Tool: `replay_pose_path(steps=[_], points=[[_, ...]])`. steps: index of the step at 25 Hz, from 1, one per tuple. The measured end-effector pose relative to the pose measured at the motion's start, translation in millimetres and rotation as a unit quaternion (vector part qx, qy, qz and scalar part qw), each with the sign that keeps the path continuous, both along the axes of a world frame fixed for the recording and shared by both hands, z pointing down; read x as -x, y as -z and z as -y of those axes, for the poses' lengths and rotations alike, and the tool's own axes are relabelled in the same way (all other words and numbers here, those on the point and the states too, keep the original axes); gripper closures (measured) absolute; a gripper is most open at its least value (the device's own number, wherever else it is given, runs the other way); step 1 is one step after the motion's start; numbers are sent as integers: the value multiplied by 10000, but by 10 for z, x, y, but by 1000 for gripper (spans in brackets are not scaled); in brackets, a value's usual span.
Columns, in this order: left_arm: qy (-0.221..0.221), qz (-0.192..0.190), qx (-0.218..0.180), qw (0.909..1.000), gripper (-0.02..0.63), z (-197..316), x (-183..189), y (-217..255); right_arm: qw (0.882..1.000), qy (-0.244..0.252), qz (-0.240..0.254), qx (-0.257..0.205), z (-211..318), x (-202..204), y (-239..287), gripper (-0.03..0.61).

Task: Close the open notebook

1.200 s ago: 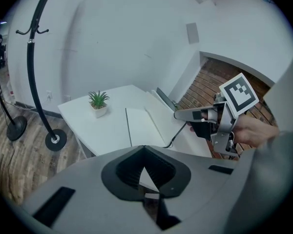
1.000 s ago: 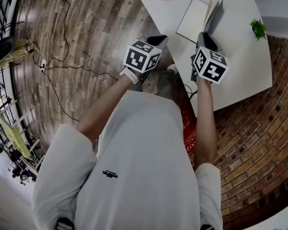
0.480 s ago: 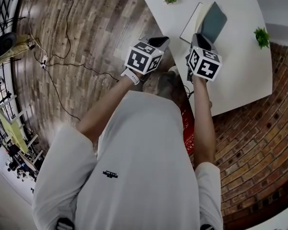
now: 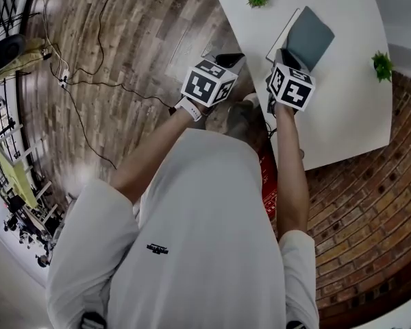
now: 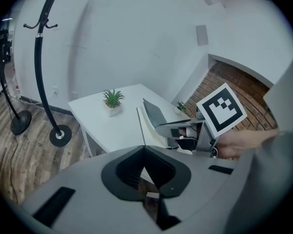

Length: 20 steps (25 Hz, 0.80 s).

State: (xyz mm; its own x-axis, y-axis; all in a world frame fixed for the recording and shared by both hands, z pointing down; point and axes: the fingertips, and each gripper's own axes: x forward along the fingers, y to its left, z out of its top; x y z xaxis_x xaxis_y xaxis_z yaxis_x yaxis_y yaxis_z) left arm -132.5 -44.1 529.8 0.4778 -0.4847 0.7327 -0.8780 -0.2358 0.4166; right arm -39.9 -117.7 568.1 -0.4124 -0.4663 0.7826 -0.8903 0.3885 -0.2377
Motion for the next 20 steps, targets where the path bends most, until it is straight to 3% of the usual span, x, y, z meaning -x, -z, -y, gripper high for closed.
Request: replay_pose_path(steps=[15, 20], points=[[-41, -10, 79, 10000, 604, -67, 102, -55, 9997, -40, 164, 183, 6, 143, -231, 515], [-45, 1, 57, 10000, 604, -124, 129, -28, 9993, 55, 359, 103, -28, 221, -136, 479]])
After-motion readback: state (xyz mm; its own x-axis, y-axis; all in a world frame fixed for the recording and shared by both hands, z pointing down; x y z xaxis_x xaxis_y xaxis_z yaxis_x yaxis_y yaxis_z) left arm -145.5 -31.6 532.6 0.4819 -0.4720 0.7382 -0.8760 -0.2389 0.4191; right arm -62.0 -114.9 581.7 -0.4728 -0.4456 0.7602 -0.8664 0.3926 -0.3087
